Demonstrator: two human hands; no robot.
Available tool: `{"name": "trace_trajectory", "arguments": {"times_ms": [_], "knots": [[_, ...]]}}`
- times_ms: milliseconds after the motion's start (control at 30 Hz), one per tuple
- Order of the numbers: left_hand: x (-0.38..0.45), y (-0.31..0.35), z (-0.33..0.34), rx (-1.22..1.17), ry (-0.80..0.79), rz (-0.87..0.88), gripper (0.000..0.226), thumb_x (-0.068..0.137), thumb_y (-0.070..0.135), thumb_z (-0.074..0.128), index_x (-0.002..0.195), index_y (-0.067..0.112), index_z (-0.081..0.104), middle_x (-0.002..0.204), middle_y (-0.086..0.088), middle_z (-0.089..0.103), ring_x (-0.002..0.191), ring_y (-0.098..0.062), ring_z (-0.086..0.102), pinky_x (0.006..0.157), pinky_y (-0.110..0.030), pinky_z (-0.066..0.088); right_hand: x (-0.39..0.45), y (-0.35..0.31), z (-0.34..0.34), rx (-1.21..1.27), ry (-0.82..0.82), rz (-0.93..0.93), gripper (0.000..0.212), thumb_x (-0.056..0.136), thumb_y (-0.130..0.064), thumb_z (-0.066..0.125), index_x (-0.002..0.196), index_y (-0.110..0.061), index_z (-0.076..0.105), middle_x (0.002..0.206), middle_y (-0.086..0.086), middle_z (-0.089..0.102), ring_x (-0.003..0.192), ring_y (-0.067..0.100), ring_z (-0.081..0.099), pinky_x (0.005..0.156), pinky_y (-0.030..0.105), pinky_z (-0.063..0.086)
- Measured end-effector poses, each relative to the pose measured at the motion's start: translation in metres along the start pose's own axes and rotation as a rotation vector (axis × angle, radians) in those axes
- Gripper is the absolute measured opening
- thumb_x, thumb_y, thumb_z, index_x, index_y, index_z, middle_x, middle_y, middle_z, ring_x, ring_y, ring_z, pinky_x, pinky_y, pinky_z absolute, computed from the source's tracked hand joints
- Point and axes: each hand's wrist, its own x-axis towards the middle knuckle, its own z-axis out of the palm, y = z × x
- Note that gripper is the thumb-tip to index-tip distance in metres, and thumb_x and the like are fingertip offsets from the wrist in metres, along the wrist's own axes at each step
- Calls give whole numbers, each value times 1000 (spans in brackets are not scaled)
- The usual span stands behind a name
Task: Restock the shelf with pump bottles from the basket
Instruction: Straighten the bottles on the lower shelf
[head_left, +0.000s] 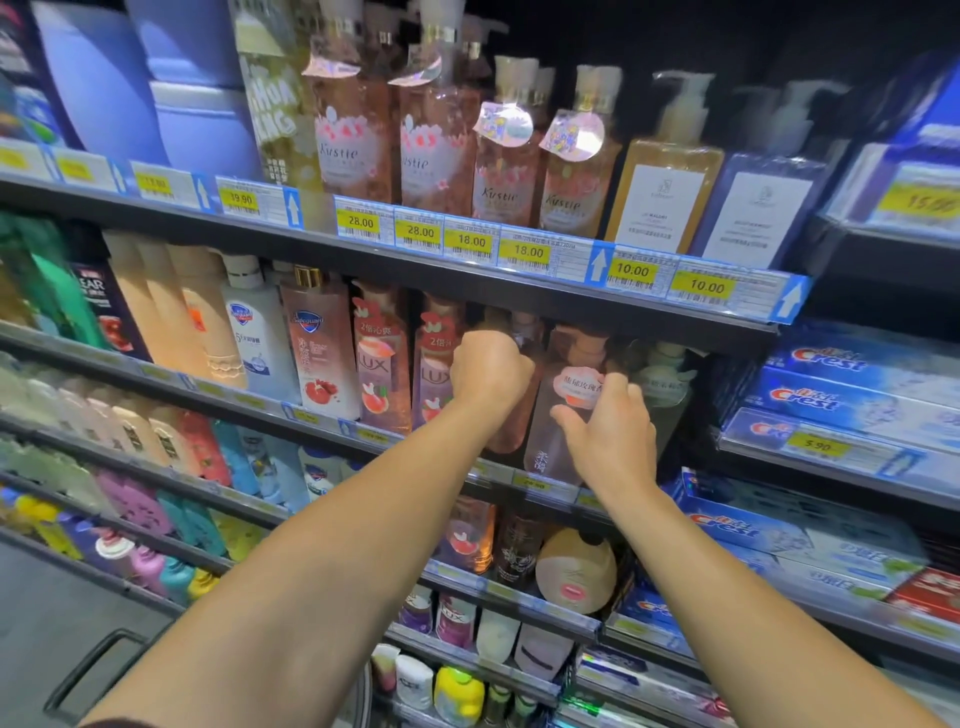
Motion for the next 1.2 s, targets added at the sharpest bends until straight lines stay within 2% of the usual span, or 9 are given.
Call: {"name": "trace_trajectory", "arguments": {"times_ms": [133, 233, 400, 533, 633, 733, 833, 1033, 1200], "knots": [[0, -1, -2, -2, 56, 0, 30, 81, 8, 63, 55, 8, 48, 72, -9, 57, 79, -33, 64, 64, -33, 51, 1, -2, 1, 19, -4, 27, 43, 89, -38, 65, 118, -12, 47, 114, 8, 51, 101, 34, 56, 83, 47, 49], [1, -5, -6, -22, 92, 10, 38, 78, 14, 75, 51, 11, 48, 59, -4, 54, 70, -29, 65, 58, -29, 48, 2, -3, 3, 43, -4, 42, 42, 89, -37, 65, 118, -12, 48, 114, 9, 51, 102, 34, 56, 83, 45, 49], [0, -8, -9, -32, 117, 40, 35, 74, 24, 83, 58, 10, 55, 60, -3, 58, 67, -26, 66, 60, -31, 55, 3, -2, 5, 65, -10, 58, 39, 90, -36, 63, 117, -12, 49, 113, 9, 51, 101, 32, 57, 84, 45, 49], [-5, -7, -8, -23, 141, 60, 34, 74, 24, 82, 60, 12, 53, 57, 1, 53, 66, -23, 64, 55, -27, 48, 5, -2, 6, 70, -12, 64, 37, 91, -35, 63, 116, -12, 49, 112, 9, 51, 101, 30, 56, 84, 43, 49], [-6, -7, -10, -12, 164, 61, 30, 72, 26, 83, 67, 9, 59, 63, -2, 59, 67, -24, 64, 57, -30, 52, 6, -2, 6, 78, -10, 70, 36, 91, -36, 63, 115, -11, 50, 111, 9, 52, 101, 30, 57, 85, 43, 51], [-10, -8, -11, 2, 182, 70, 30, 73, 27, 81, 74, 10, 57, 65, 0, 54, 69, -24, 60, 58, -29, 44, 5, -3, 8, 96, -4, 74, 36, 91, -35, 63, 114, -11, 51, 110, 9, 52, 100, 30, 57, 84, 43, 51], [-13, -11, -9, 13, 179, 76, 31, 78, 33, 77, 80, 13, 54, 75, -1, 56, 76, -26, 59, 62, -32, 44, 5, -1, 9, 105, 3, 68, 38, 91, -35, 64, 116, -10, 50, 112, 9, 52, 101, 29, 57, 83, 41, 50], [-25, -31, 3, 36, 106, 179, 53, 78, 57, 71, 96, 14, 46, 95, -4, 58, 87, -28, 60, 66, -37, 47, 5, 3, 8, 85, -6, 41, 43, 91, -40, 62, 119, -11, 50, 114, 8, 53, 102, 27, 56, 78, 34, 44], [-32, -35, 14, 105, 135, 191, 61, 79, 57, 70, 115, 16, 43, 112, -4, 52, 98, -29, 61, 74, -39, 50, 5, 3, 8, 82, -3, 32, 44, 91, -41, 63, 119, -10, 50, 114, 8, 52, 101, 26, 56, 75, 31, 42]]}}
